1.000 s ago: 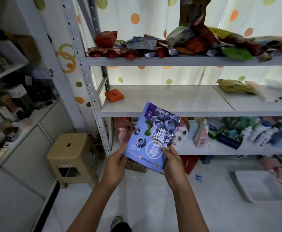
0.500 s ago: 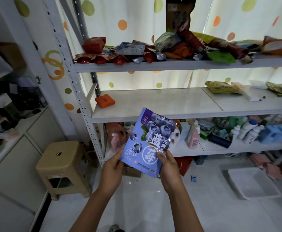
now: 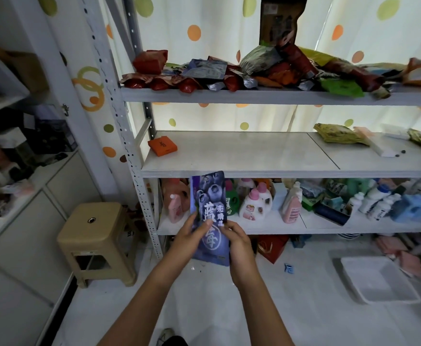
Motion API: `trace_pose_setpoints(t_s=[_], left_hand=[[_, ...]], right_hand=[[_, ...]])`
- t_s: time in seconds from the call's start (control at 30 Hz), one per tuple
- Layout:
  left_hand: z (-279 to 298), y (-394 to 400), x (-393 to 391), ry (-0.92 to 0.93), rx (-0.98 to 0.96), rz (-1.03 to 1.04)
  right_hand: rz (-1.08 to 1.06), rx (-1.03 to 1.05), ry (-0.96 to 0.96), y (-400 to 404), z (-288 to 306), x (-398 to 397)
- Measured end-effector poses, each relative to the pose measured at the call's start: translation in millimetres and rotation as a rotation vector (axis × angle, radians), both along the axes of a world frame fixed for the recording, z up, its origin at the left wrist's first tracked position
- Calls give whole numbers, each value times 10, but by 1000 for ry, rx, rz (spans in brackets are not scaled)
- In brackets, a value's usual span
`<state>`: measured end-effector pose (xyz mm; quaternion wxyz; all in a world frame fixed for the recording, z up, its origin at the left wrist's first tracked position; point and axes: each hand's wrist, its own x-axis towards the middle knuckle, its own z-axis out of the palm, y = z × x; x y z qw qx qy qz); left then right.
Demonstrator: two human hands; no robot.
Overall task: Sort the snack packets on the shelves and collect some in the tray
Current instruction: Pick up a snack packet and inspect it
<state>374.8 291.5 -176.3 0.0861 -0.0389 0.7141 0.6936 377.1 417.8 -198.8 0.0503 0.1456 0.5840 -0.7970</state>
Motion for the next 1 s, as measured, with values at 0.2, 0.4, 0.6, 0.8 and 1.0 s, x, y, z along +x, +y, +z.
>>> trace_pose_setpoints(t_s=[0.2, 0.4, 0.6, 0.8, 1.0], left_hand=[[-82, 137, -22, -91, 248, 49], [-163, 168, -61, -237, 437, 138], [-161, 96, -69, -212, 263, 126], [-128, 56, -107, -176, 57, 156], [-159, -23, -48, -105, 36, 132]], right_hand=[[78, 101, -37, -142, 6, 71], [8, 232, 24, -77, 1, 62], [-56, 410, 90, 158, -165, 42], [-90, 238, 23, 346, -180, -12], [-256, 224, -2, 340, -200, -11]])
